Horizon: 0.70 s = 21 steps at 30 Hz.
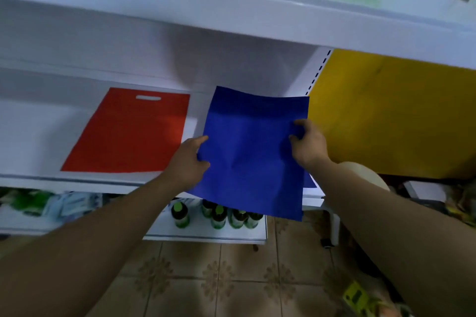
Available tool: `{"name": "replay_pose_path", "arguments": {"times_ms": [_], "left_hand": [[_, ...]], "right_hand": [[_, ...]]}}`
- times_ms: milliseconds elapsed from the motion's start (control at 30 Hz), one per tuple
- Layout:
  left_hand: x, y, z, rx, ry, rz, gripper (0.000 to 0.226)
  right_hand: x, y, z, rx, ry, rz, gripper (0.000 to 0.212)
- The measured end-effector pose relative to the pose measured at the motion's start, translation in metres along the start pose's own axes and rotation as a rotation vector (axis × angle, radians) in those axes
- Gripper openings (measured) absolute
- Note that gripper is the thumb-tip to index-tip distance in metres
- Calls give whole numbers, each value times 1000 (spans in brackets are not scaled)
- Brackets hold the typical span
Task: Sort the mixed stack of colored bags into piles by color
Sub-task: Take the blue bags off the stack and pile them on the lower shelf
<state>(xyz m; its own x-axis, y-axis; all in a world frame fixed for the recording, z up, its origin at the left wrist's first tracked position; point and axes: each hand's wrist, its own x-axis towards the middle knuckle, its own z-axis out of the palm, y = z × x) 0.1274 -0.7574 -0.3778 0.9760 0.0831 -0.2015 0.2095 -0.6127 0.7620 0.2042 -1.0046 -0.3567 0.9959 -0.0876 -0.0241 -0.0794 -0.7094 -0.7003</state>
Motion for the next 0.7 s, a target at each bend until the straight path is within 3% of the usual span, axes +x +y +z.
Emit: {"name": "replay_pose_path", "arguments": {"times_ms": [200,267,333,400,500,700], "left_hand": [[22,-5,21,8,63,42,58],[29,-10,28,24,63,22,69],[30,-15,36,120,-50,-26,87],[26,-19,44,277,-186,-23,103],[22,-26,53,459,-286,29,111],[31,-31,66,467,-179,72,82]], "right_hand": [[29,22,13,12,35,-10,44],[35,29,17,7,-18,8,65],[38,40,23,-103,-111,63,89],[37,53,29,-267,-184,123,99],[36,69,38,-356,-232,155,95],[43,81,42,-495,-220,99,67]]}}
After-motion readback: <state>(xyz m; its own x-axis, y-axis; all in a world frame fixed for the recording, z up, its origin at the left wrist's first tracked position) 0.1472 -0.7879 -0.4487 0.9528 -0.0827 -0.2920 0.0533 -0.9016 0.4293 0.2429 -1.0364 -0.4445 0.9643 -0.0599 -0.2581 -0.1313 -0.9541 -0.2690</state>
